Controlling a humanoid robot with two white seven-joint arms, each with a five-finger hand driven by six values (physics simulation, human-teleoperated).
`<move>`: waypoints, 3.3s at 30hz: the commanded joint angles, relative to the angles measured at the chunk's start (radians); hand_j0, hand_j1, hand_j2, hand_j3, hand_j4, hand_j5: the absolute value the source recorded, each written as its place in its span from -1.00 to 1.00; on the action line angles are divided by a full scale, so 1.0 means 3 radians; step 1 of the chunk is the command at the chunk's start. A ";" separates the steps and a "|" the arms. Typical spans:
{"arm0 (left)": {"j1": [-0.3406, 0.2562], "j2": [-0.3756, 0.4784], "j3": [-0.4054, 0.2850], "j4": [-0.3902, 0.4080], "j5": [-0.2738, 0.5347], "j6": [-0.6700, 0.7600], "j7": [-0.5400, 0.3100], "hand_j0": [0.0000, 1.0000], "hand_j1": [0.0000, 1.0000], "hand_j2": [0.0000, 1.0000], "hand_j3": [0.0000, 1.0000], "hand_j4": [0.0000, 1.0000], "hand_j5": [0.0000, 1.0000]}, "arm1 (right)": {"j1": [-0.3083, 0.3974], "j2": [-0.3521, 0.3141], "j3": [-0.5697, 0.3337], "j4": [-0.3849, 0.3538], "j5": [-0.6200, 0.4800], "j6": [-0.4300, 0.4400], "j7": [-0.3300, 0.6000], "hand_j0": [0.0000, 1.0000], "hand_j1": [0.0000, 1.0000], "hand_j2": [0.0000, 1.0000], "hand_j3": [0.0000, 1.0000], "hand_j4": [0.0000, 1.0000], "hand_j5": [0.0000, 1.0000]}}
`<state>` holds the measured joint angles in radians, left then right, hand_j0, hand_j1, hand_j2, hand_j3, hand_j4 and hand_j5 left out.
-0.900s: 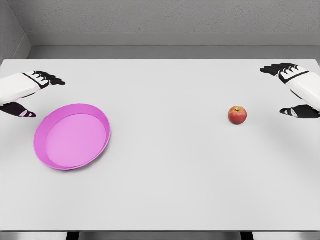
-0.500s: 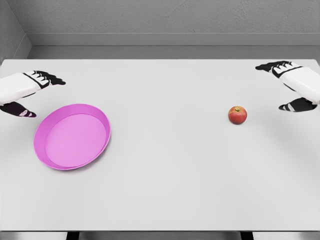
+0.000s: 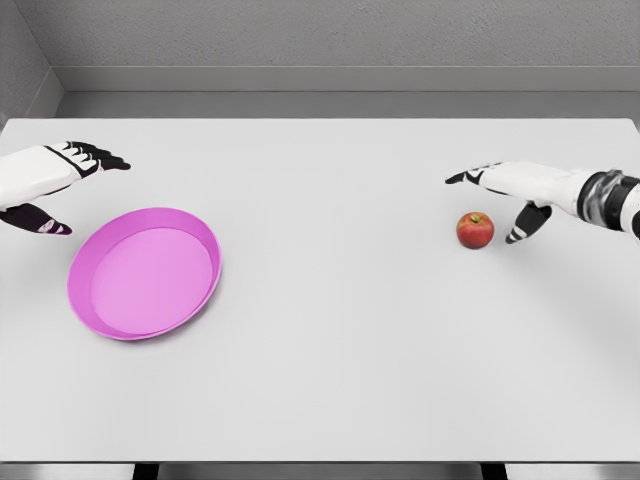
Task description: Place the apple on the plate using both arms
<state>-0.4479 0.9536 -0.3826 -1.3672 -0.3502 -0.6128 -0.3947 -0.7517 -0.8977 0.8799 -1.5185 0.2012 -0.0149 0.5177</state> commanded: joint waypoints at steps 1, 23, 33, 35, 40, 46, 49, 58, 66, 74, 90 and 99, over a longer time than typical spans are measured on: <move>0.0000 0.0002 0.0002 0.0001 0.0017 0.0006 0.0002 1.00 1.00 1.00 1.00 1.00 1.00 | -0.0015 0.0042 0.0155 0.0132 -0.0006 0.0004 0.0013 1.00 1.00 1.00 1.00 1.00 1.00; 0.0000 -0.0039 0.0069 0.0022 -0.0055 0.0006 0.0002 1.00 1.00 1.00 1.00 1.00 1.00 | -0.0112 0.0129 0.0360 0.0235 0.0004 -0.0027 0.0202 0.11 0.11 0.11 0.11 0.11 0.11; 0.0000 -0.0034 0.0058 0.0001 -0.0050 0.0006 0.0002 1.00 1.00 1.00 1.00 1.00 1.00 | -0.0112 0.0129 0.0355 0.0230 0.0004 -0.0032 0.0217 -0.15 -0.15 -0.15 -0.15 -0.15 -0.15; 0.0000 -0.0034 0.0058 0.0001 -0.0050 0.0006 0.0002 1.00 1.00 1.00 1.00 1.00 1.00 | -0.0112 0.0124 0.0350 0.0229 0.0004 -0.0032 0.0217 -0.15 -0.15 -0.15 -0.15 -0.15 -0.15; 0.0000 -0.0029 0.0058 0.0001 -0.0050 0.0006 0.0002 1.00 1.00 1.00 1.00 1.00 1.00 | -0.0184 0.0088 0.0324 0.0097 -0.0001 -0.0022 0.0217 -0.15 -0.15 -0.15 -0.15 -0.15 -0.15; -0.0005 -0.0029 0.0058 0.0006 -0.0050 0.0006 0.0002 1.00 1.00 1.00 1.00 1.00 1.00 | -0.0245 0.0027 0.0304 -0.0139 -0.0011 -0.0007 0.0217 -0.15 -0.15 -0.15 -0.15 -0.15 -0.15; -0.0005 -0.0029 0.0064 0.0012 -0.0055 0.0006 0.0002 1.00 1.00 1.00 1.00 1.00 1.00 | -0.0261 0.0032 0.0304 -0.0282 -0.0016 -0.0007 0.0212 -0.15 -0.15 -0.15 -0.15 -0.15 -0.15; 0.0000 -0.0039 0.0058 0.0012 -0.0055 0.0006 0.0002 1.00 1.00 1.00 1.00 1.00 1.00 | -0.0271 0.0073 0.0304 -0.0675 -0.0016 -0.0007 0.0212 -0.15 -0.15 -0.15 -0.15 -0.15 -0.15; -0.0005 -0.0039 0.0058 0.0012 -0.0055 0.0006 0.0002 1.00 1.00 1.00 1.00 1.00 1.00 | -0.0271 0.0257 0.0309 -0.0762 -0.0016 -0.0042 0.0217 -0.15 -0.15 -0.15 -0.15 -0.15 -0.15; -0.0005 -0.0039 0.0058 0.0012 -0.0055 0.0006 0.0002 1.00 1.00 1.00 1.00 1.00 1.00 | -0.0276 0.0482 0.0329 -0.0783 -0.0011 -0.0053 0.0217 -0.15 -0.15 -0.15 -0.15 -0.15 -0.15; -0.0005 -0.0034 0.0058 0.0017 -0.0055 0.0006 0.0002 1.00 1.00 1.00 1.00 1.00 1.00 | -0.0353 0.0865 0.0355 -0.0783 -0.0016 -0.0206 0.0217 -0.13 -0.13 -0.13 -0.13 -0.13 -0.13; -0.0005 -0.0039 0.0058 0.0017 -0.0055 0.0006 0.0002 1.00 1.00 1.00 1.00 1.00 1.00 | -0.0343 0.0855 0.0345 -0.0783 -0.0016 -0.0206 0.0212 1.00 1.00 1.00 1.00 1.00 1.00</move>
<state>-0.4479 0.9415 -0.3655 -1.3619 -0.3730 -0.6128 -0.3948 -0.8544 -0.6407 0.9844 -1.7531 0.1984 -0.0767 0.5828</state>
